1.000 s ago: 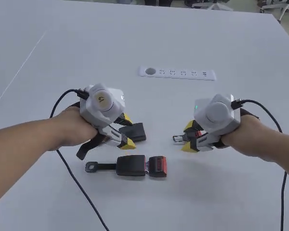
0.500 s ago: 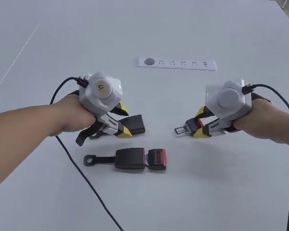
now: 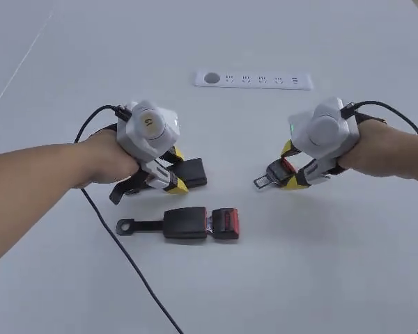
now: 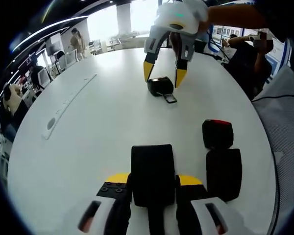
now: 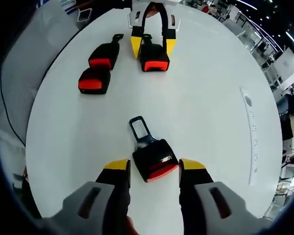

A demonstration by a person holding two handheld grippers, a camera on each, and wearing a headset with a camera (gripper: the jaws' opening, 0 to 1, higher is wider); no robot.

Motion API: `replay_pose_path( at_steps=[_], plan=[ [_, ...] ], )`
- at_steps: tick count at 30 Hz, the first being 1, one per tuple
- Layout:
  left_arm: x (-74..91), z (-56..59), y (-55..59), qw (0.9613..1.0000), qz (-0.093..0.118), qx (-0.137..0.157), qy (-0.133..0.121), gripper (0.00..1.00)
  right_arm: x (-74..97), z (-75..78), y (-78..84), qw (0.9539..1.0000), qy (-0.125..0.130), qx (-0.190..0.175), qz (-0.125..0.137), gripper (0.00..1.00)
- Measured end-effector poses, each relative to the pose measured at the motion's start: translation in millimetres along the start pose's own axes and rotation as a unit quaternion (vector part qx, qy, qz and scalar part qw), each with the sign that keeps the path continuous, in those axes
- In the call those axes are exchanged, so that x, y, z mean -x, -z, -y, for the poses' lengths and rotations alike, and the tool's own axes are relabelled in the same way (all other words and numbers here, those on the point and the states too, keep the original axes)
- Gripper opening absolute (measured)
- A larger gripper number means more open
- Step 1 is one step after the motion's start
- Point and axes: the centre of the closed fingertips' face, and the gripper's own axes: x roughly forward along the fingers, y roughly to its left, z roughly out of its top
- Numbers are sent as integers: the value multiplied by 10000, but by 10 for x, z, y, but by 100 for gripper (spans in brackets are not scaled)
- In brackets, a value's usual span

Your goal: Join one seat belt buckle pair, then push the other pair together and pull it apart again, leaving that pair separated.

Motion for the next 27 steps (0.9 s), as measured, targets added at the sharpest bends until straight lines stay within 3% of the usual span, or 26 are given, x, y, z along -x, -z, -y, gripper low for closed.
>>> replay_pose_path(
  at_steps=[5,18,27],
  plan=[
    [-12,9,-1,9999,11,-114,53,34,-24,5,6,10000,-54,-31,36,35],
    [-26,6,11,9995,-29,-303,53,34,-43,-6,0,9972,89,-734,107,33],
    [-16,5,21,9997,-8,-264,5,34,-41,-37,4,9974,41,-714,69,33]
  ],
)
